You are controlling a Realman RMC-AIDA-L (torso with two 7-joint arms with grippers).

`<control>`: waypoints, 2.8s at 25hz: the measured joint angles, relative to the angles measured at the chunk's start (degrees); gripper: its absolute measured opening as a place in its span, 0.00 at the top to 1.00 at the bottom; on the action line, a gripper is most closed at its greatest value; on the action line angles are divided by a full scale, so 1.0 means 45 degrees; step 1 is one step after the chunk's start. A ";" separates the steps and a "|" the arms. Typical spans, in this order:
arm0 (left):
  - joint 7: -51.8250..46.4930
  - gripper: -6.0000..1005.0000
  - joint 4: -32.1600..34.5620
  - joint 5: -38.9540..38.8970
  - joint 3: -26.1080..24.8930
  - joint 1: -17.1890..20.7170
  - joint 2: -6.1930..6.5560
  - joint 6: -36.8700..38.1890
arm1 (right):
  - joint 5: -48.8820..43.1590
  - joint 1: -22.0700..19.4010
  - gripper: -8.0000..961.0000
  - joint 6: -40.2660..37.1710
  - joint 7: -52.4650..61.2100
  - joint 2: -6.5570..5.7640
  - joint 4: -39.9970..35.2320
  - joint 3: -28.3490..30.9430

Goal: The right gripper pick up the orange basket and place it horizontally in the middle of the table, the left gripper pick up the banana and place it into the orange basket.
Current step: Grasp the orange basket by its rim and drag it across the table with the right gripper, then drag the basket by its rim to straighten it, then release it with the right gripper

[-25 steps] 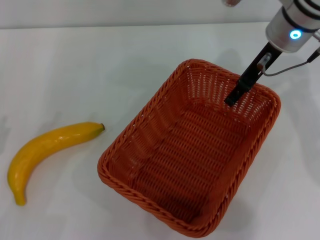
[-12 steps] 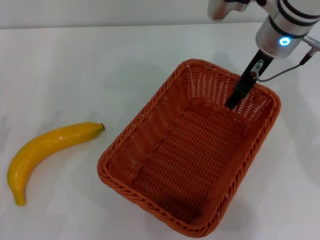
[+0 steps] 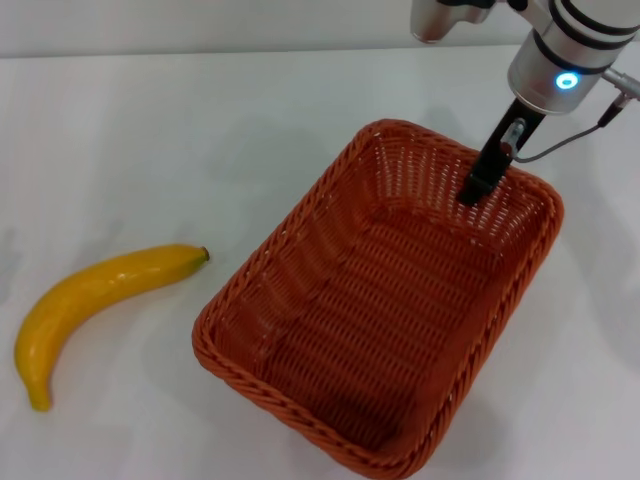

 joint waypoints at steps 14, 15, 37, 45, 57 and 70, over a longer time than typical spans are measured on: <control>0.0000 0.26 -0.0422 0.0016 0.0001 0.0128 0.0000 0.0000 | -0.0117 -0.1967 0.80 0.2751 0.2152 -0.0767 -0.2694 0.3574; -0.0001 0.26 -0.0428 0.0018 0.0001 0.0114 0.0000 -0.0001 | -0.0094 -0.2378 0.81 0.2964 0.2276 -0.0788 -0.3159 0.3706; -0.0443 0.26 -0.0633 0.0053 0.0002 -0.0151 0.0020 -0.0160 | 0.4216 -0.8636 0.83 0.3726 0.4889 -0.0033 -0.7827 0.5741; -0.0450 0.26 -0.0627 0.0050 0.0001 -0.0238 0.0020 -0.0109 | 0.4581 -0.9413 0.82 0.2835 0.5484 -0.0009 -0.7952 0.4706; -0.0439 0.26 -0.0627 0.0046 0.0001 -0.0405 0.0019 -0.0030 | 0.4874 -0.9602 0.79 0.2492 0.5554 -0.0111 -0.7810 0.4262; -0.0443 0.26 -0.0628 0.0047 0.0001 -0.0457 0.0019 -0.0020 | 0.4830 -0.9032 0.76 0.2907 0.5315 -0.0298 -0.7160 0.3965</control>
